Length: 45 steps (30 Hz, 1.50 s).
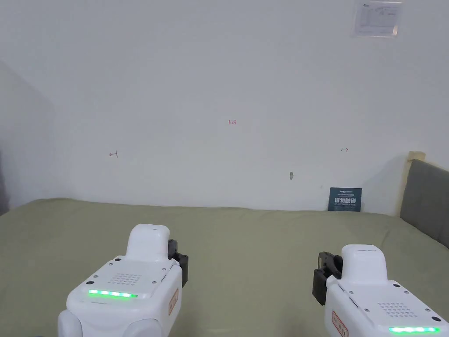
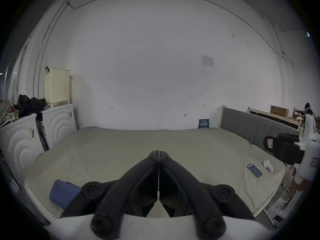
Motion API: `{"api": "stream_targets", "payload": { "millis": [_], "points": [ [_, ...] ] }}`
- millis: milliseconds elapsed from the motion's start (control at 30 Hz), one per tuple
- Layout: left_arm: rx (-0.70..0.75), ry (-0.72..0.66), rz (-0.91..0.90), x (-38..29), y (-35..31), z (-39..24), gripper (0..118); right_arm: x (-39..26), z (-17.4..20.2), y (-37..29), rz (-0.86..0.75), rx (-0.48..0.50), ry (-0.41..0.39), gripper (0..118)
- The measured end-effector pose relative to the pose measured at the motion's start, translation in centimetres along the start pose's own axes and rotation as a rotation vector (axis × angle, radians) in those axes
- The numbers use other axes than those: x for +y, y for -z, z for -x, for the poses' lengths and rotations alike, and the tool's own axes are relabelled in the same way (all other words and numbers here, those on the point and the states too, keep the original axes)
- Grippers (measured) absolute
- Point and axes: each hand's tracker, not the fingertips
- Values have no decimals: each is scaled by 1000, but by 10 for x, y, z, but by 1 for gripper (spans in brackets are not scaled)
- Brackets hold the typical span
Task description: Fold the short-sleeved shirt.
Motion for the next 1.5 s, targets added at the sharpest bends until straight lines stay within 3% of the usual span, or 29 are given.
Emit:
{"api": "stream_targets", "payload": {
  "millis": [100, 133, 167, 200, 233, 267, 300, 500, 967, 1133, 1333, 1500],
  "points": [
    [8, 21, 4, -1, 4, -4, 1, 0, 1, 2, 4, -8, -29, 2],
    [13, 25, 6, 0, 5, -5, 5, -1, 0, 2, 2, -13, -33, 21],
    [26, 34, 16, -1, 8, -6, 21, 0, 0, 2, -2, -28, -35, 70],
    [27, 41, 32, -1, 12, -6, 52, 1, -1, 3, -7, -35, -32, 113],
    [33, 27, 29, -3, 14, -5, 92, 2, -3, 7, 0, -40, -27, 116],
    [42, 14, 27, -4, 16, -2, 118, 4, -4, 10, 20, -47, -19, 117],
    [56, 0, 29, -5, 20, -1, 118, 3, -9, 6, -57, -73, 5, 118],
    [85, -1, -2, -2, 14, -1, 118, 9, -10, -3, -15, -67, -28, 118],
    [62, 27, -48, 8, 1, -1, 118, 9, -8, -1, -22, -70, -12, 118],
    [57, 6, 21, 18, 0, -1, 118, 8, -6, 1, -10, -69, -12, 118],
    [0, -28, -29, 12, 0, 6, 118, 7, -6, 2, -1, -63, -14, 118],
    [-1, 62, 65, 10, 5, -3, 118, 8, -4, 1, 1, -54, -19, 118]
  ]
}}
